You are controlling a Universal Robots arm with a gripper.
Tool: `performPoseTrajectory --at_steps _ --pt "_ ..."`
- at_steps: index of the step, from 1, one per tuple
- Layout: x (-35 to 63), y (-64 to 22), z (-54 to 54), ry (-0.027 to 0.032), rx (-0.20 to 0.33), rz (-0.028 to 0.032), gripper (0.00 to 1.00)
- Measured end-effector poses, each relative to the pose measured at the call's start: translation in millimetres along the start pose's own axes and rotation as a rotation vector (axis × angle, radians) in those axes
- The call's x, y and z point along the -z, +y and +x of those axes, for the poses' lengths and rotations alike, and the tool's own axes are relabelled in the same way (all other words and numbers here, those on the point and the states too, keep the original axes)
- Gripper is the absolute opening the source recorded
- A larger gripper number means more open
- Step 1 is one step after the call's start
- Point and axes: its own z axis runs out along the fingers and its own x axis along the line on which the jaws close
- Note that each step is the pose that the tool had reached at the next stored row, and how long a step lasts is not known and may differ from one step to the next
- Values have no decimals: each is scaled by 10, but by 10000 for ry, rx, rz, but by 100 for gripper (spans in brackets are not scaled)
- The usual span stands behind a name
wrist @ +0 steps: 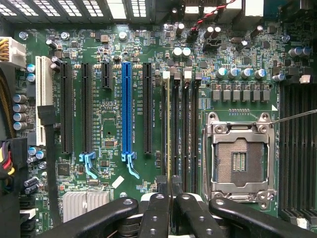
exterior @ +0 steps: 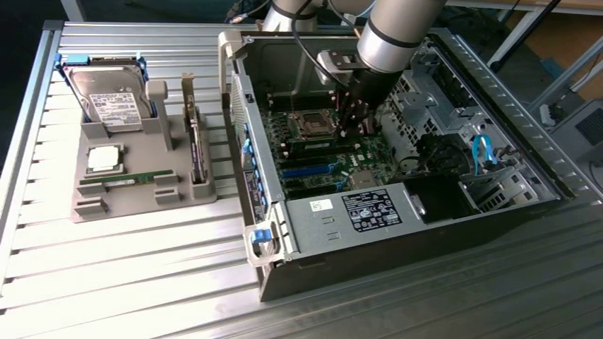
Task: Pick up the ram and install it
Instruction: 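Insert the ram into the slot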
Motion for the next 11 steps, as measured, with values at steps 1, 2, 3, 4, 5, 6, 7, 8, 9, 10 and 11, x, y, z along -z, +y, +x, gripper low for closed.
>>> performPoseTrajectory --at_steps 1,2,3,4,5,6,7,8,9,10,11 --pt "0 0 0 0 -10 0 12" --pt "0 0 0 -2 -42 1 12" --pt "0 0 0 -3 -62 2 12" --pt "0 0 0 -3 -63 2 12" --pt "0 0 0 -4 -64 2 12" --pt "-1 0 0 -5 -63 4 12" --pt "-2 1 1 -4 -63 5 12" --pt "-4 1 0 -5 -63 6 12" --pt "-5 1 0 -5 -63 7 12" --pt "-5 3 0 -5 -64 8 12" --pt "-6 4 0 -8 -63 8 12"
